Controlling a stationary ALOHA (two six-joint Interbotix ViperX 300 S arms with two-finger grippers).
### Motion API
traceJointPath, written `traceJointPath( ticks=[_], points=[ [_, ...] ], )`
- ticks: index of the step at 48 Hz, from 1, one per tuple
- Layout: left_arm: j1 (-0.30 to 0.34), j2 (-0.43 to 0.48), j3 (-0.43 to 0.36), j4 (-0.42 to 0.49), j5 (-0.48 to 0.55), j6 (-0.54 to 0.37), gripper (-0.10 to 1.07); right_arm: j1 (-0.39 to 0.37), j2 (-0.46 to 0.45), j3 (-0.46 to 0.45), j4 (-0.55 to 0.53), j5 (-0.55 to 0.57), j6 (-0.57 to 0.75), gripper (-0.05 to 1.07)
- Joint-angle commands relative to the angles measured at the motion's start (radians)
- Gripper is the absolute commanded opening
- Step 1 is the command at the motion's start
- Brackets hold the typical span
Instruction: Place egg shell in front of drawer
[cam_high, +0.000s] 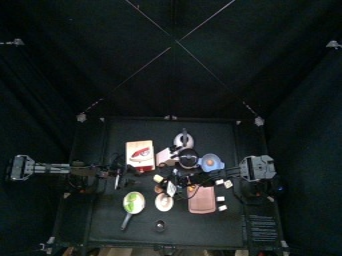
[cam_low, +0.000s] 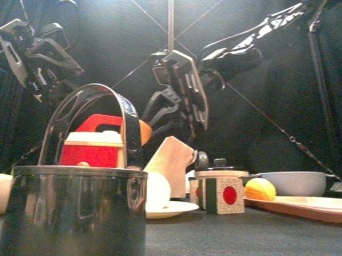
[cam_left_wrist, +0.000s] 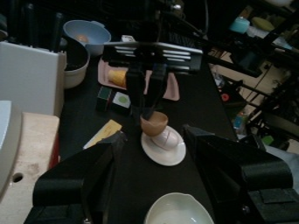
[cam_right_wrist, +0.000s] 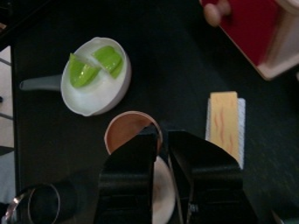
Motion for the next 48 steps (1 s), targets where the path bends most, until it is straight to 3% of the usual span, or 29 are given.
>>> traceJointPath(
  ticks=[1, 8, 14, 22, 48],
  points=[
    [0.002, 0.000, -0.014, -0.003, -0.003, 0.002, 0.92, 0.000, 0.005, -0.058, -0.002, 0.015, 0.002, 0.53],
    [0.002, 0.000, -0.017, -0.002, -0.003, 0.002, 0.92, 0.006, 0.041, -0.110, -0.006, 0.112, -0.003, 0.56],
    [0.002, 0.000, -0.015, -0.003, -0.003, 0.002, 0.92, 0.006, 0.055, -0.135, -0.006, 0.172, -0.009, 0.64],
    [0.002, 0.000, -0.015, -0.002, -0.003, 0.002, 0.92, 0.011, 0.067, -0.146, -0.006, 0.187, -0.011, 0.72],
    [0.005, 0.000, -0.014, -0.003, -0.003, 0.002, 0.92, 0.012, 0.066, -0.152, -0.006, 0.192, -0.009, 0.72]
  ],
)
